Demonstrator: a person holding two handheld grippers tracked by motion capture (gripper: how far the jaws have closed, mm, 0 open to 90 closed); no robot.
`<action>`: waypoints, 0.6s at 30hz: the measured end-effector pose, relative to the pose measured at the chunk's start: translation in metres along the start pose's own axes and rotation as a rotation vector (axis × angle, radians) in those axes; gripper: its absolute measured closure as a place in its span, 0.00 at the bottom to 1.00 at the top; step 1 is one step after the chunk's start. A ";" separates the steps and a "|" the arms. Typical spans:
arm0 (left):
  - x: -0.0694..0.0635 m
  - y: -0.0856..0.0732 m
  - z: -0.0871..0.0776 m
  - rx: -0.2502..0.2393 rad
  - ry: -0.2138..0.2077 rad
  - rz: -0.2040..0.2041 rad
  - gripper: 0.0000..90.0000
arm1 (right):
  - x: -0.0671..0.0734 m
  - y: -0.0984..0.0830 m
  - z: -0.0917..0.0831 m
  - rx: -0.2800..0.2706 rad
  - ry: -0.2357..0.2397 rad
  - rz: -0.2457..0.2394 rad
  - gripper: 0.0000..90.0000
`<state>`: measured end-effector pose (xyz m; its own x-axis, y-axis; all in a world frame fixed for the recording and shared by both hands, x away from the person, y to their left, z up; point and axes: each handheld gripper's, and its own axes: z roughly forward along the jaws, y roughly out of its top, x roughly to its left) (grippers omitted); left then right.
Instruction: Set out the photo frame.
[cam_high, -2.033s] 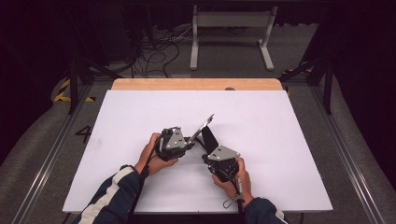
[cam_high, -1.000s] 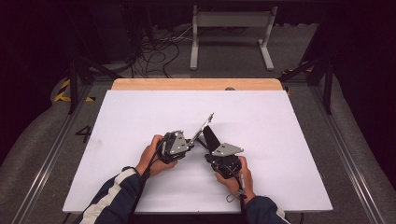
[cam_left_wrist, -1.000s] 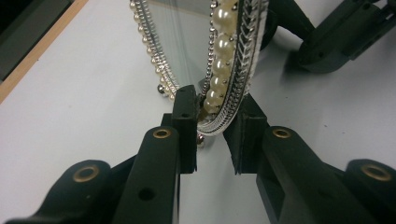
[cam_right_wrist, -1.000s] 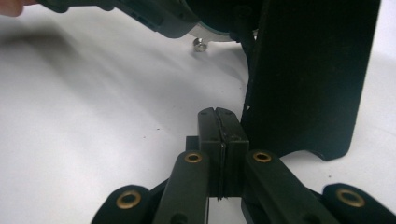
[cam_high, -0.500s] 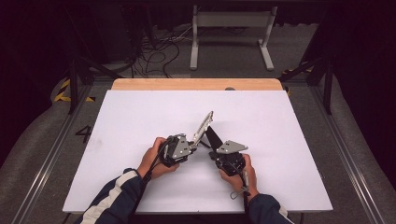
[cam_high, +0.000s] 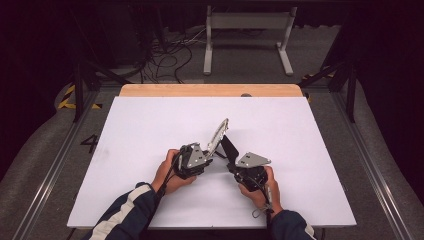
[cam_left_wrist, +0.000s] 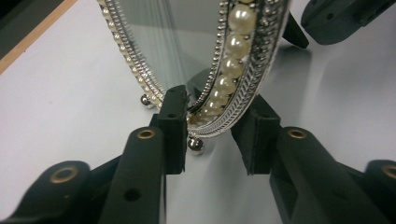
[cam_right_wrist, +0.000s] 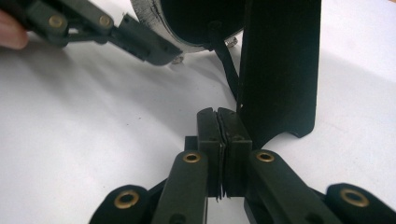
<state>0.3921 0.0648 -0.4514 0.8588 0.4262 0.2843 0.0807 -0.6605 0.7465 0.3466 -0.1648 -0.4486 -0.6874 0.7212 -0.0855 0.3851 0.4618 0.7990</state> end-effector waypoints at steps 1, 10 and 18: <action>0.000 0.000 0.000 0.003 0.003 0.004 0.76 | 0.000 0.000 0.001 0.001 0.001 -0.001 0.99; -0.003 0.002 -0.002 0.018 0.011 0.058 0.78 | -0.004 -0.005 0.010 0.024 0.009 0.011 0.99; -0.008 0.005 -0.007 0.026 -0.006 0.102 0.79 | -0.007 -0.005 0.010 0.045 0.012 0.006 1.00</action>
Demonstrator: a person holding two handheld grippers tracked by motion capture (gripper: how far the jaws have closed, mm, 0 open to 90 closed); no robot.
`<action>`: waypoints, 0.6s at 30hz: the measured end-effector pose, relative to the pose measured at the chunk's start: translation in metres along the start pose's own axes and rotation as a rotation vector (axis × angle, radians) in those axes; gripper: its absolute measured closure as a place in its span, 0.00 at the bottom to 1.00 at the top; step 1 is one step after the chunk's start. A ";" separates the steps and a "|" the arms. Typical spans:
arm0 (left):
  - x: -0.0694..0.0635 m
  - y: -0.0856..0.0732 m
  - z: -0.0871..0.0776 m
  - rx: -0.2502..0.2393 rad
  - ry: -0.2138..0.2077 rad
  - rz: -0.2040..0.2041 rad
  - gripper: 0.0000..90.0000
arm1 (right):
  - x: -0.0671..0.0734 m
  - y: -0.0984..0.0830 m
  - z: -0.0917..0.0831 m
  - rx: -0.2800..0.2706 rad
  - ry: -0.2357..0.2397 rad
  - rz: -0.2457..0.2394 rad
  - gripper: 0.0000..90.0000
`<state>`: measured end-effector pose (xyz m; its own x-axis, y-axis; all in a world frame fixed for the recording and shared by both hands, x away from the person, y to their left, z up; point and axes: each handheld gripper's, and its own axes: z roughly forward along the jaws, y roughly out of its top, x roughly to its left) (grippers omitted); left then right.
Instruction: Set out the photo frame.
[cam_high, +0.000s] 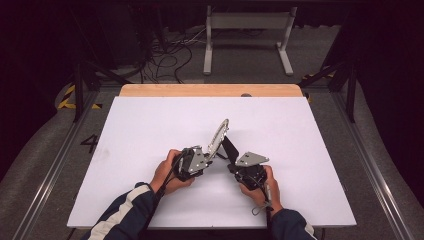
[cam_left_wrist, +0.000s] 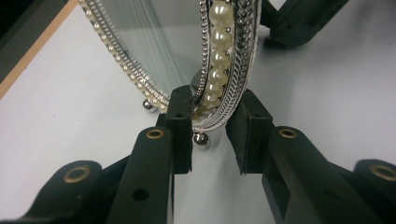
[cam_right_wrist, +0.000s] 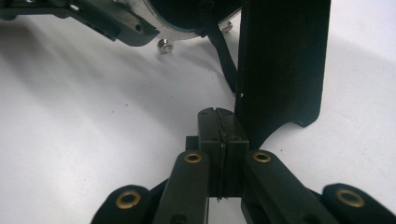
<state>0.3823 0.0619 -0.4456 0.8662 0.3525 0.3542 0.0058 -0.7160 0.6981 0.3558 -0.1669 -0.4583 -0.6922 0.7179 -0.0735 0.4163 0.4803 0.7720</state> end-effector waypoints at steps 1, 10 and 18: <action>-0.002 0.001 0.000 -0.002 -0.007 0.010 0.79 | -0.001 0.000 0.000 0.004 -0.003 0.001 1.00; -0.010 0.007 -0.001 -0.007 -0.034 0.037 0.78 | -0.009 -0.002 -0.001 0.023 -0.008 0.013 1.00; -0.008 0.005 0.001 -0.031 -0.063 0.000 0.77 | -0.015 -0.002 -0.002 0.024 -0.020 0.019 1.00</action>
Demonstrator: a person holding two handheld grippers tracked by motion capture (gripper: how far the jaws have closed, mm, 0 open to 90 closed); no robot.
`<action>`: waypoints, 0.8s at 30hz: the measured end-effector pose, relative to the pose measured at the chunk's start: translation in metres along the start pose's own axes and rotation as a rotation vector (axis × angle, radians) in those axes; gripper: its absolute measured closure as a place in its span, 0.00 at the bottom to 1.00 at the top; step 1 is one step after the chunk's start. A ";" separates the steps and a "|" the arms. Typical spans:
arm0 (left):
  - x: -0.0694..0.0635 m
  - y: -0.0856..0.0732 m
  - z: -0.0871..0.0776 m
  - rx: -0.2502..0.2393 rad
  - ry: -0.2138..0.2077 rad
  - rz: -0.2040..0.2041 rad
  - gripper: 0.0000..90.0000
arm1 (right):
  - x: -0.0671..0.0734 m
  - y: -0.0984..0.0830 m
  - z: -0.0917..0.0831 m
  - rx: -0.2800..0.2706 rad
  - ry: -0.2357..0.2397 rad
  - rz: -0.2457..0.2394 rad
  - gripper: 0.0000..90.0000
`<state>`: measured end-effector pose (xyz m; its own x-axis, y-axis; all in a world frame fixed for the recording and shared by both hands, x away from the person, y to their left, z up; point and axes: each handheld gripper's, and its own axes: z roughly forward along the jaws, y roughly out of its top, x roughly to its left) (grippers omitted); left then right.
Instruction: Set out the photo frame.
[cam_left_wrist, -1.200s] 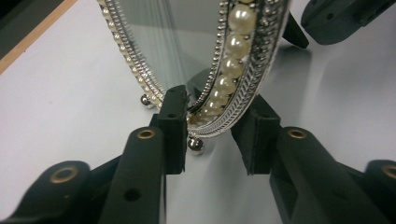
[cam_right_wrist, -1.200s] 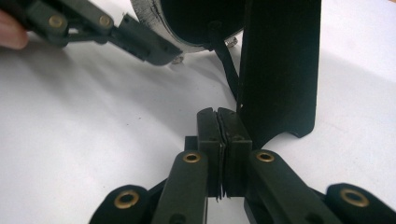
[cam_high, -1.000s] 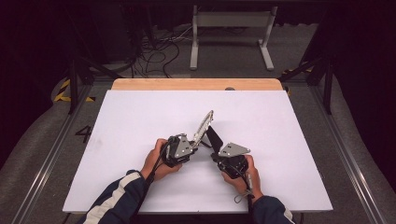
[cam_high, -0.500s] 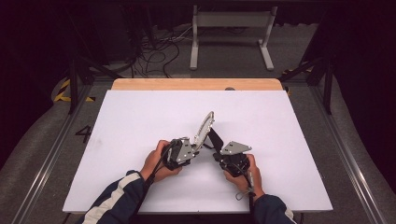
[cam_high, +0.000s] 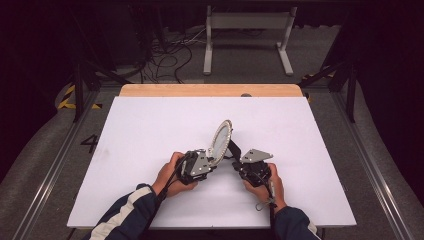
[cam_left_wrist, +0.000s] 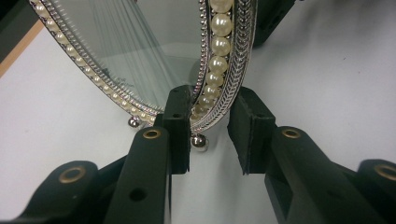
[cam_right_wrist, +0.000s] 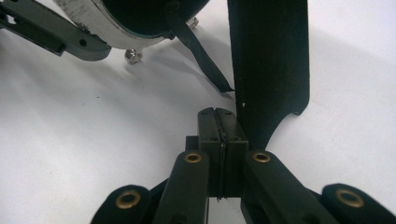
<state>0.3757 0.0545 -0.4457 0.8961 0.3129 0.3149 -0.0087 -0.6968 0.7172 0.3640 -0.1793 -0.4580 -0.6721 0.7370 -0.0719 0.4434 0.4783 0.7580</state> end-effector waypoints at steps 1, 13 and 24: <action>0.000 0.000 0.000 -0.001 -0.002 -0.002 0.77 | -0.001 0.000 0.000 0.000 -0.001 0.001 1.00; 0.000 0.000 0.002 -0.009 -0.005 -0.039 0.77 | -0.007 -0.001 0.001 -0.004 -0.022 0.010 1.00; 0.000 -0.001 0.005 -0.020 -0.016 -0.062 0.77 | -0.012 -0.003 0.003 0.004 -0.038 0.024 1.00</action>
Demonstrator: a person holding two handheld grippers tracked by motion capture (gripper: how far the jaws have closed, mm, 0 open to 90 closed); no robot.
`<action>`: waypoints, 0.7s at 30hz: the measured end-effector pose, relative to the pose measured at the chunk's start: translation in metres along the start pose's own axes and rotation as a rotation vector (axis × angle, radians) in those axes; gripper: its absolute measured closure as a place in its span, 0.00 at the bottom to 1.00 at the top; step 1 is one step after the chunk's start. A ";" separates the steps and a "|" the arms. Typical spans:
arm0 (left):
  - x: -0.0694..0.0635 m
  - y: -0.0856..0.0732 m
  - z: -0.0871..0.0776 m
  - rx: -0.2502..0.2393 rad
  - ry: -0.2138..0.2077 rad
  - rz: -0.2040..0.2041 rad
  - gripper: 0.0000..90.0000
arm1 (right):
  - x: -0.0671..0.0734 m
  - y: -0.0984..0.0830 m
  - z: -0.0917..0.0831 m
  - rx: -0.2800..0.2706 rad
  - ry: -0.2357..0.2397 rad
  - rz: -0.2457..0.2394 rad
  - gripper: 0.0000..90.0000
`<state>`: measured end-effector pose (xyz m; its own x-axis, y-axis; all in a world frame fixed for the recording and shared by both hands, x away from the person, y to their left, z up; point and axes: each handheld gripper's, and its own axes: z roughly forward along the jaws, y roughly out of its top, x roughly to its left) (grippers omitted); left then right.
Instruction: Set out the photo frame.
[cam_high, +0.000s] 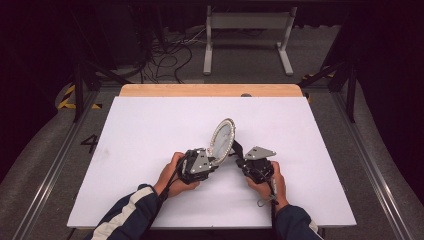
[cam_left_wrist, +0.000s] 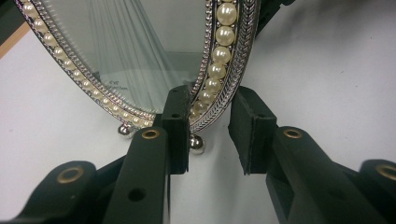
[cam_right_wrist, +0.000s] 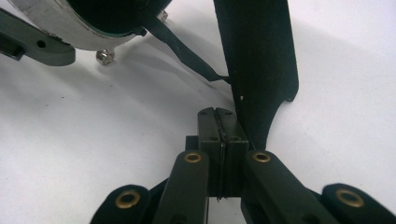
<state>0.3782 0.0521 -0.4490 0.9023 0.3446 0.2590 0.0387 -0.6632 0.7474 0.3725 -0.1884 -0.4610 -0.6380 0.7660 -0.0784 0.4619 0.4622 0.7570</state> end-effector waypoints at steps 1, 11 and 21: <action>0.000 0.000 0.000 0.000 0.000 0.000 0.76 | 0.000 0.000 0.000 0.001 -0.001 0.000 1.00; 0.001 0.000 0.001 -0.007 -0.007 -0.012 0.76 | 0.000 0.000 0.001 -0.003 -0.009 0.004 0.98; 0.003 -0.001 0.000 -0.015 -0.025 -0.023 0.76 | 0.004 0.002 0.000 -0.010 0.008 -0.008 0.97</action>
<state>0.3806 0.0537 -0.4495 0.9118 0.3425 0.2267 0.0528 -0.6450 0.7623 0.3708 -0.1847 -0.4600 -0.6470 0.7584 -0.0792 0.4504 0.4640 0.7628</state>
